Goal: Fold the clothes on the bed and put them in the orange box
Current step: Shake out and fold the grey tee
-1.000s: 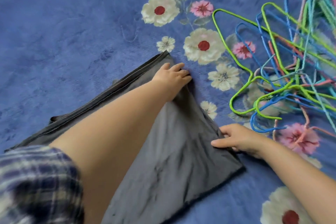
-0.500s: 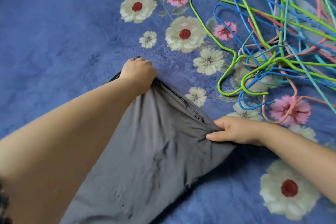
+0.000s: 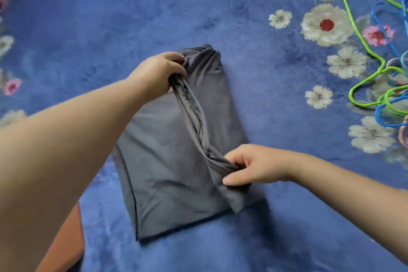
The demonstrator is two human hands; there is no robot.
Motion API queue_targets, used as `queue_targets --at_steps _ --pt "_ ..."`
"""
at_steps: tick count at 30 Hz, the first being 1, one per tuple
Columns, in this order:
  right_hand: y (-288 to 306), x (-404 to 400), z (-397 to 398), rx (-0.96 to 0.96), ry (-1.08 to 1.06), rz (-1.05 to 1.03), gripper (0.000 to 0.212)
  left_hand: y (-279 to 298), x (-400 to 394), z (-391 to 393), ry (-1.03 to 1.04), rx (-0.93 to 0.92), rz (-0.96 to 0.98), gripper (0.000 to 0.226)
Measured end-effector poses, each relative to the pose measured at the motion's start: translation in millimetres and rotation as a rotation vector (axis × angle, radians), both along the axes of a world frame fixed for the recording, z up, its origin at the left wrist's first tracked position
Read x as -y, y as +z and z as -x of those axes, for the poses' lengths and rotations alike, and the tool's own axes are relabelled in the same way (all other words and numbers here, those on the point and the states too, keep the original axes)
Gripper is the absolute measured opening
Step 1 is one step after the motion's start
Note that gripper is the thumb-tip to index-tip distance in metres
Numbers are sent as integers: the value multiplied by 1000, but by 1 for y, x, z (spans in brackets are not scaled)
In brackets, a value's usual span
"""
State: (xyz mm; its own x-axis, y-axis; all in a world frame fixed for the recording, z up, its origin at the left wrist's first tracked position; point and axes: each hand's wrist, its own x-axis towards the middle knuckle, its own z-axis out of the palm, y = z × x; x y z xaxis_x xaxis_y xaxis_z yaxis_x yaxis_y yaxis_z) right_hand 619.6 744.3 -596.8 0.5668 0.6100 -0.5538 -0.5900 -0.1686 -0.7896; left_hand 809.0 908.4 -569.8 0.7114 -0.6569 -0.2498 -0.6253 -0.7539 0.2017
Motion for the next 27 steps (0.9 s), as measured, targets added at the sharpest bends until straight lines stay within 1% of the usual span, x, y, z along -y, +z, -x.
queue_targets --at_steps 2,4,7,8,12,14,16,17,19,21,22,24,26,27 --pt "-1 -33 -2 26 69 45 33 -3 -34 1 18 -7 4 49" --pt "-5 -70 -4 52 123 73 30 -9 -69 0 28 11 -12 53" --pt "-12 -110 -4 142 181 153 10 -21 -102 2 63 104 -79 53" --pt "-15 -125 -6 157 200 176 10 -26 -115 0 85 117 -64 54" --pt "-22 -157 -11 159 232 193 12 -46 -134 -2 189 -36 188 57" --pt "-25 -162 -14 154 245 197 12 -53 -135 -2 287 -82 279 59" --pt "-26 -164 -17 128 247 196 19 -57 -136 -1 357 -104 348 61" --pt "-24 -164 -17 111 242 193 18 -58 -136 1 361 -99 376 60" --pt "-21 -166 -18 81 238 184 9 -59 -142 3 279 -66 389 56" --pt "-19 -172 -20 123 308 226 8 -63 -156 2 162 -44 310 51" --pt "-19 -177 -20 167 364 268 11 -64 -165 2 142 -60 246 48" --pt "-20 -188 -21 246 468 349 18 -63 -178 2 192 -196 165 45" --pt "-25 -200 -18 291 543 398 16 -66 -186 6 274 -363 178 51" --pt "-30 -207 -16 315 574 426 15 -69 -187 9 311 -410 195 51"
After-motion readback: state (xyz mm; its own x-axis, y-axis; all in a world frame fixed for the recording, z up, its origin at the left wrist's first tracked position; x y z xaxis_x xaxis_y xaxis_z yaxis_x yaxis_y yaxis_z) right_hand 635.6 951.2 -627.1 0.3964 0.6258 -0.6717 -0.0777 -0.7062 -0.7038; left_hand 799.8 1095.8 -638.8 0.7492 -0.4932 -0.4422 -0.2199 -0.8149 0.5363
